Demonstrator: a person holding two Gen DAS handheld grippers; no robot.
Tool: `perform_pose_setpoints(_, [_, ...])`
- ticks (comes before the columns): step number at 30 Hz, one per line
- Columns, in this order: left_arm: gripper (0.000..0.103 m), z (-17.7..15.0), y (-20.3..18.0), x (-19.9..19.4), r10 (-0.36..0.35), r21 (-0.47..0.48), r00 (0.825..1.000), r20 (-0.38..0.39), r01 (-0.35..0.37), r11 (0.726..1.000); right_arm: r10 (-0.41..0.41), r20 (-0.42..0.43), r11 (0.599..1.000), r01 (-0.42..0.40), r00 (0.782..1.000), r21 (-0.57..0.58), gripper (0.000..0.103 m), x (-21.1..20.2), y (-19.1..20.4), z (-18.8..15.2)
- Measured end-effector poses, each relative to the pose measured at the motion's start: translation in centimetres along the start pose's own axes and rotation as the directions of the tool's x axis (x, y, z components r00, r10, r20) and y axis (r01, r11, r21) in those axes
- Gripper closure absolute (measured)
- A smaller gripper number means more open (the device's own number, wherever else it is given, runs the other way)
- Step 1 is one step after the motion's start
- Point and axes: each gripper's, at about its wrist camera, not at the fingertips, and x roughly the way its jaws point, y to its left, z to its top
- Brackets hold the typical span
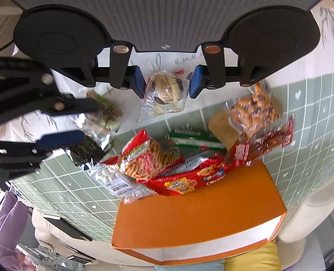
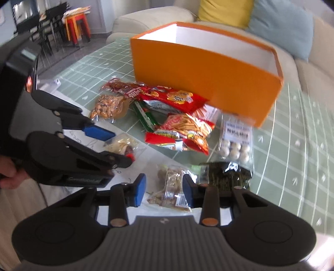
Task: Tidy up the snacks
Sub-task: 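Carry both held packets up and over the orange box with both tools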
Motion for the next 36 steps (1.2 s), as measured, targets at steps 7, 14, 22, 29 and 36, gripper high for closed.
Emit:
perform_pose_setpoints(7, [0.051,-0.5,-0.6,0.1,0.017,0.014,1.0,0.007,-0.017,1.0,-0.021,-0.039,1.0,0.022,0.999,0.009,0.065,2.1,-0.4,0.1])
perform_pose_setpoints(14, [0.053,-0.9,0.0,0.1,0.004,-0.032,1.0,0.019,-0.004,0.999,0.04,-0.017,0.995,-0.038,0.999,0.094,0.082,2.3,-1.3,-0.1])
perform_pose_setpoints(22, [0.054,-0.2,0.0,-2.5,0.016,-0.065,0.998,0.064,-0.012,0.998,0.072,0.027,0.994,-0.075,0.997,0.084,0.084,-0.5,-0.5,0.3])
perform_pose_setpoints(29, [0.054,2.5,0.9,-5.9,0.039,-0.107,0.989,0.141,-0.025,0.994,0.085,0.125,0.99,-0.098,0.989,0.105,0.085,-4.0,-1.5,2.5])
perform_pose_setpoints(36, [0.054,7.0,3.4,-8.2,0.111,-0.154,0.967,0.23,-0.077,0.985,0.07,0.226,0.992,-0.093,0.972,0.09,0.085,-5.8,-3.7,8.0])
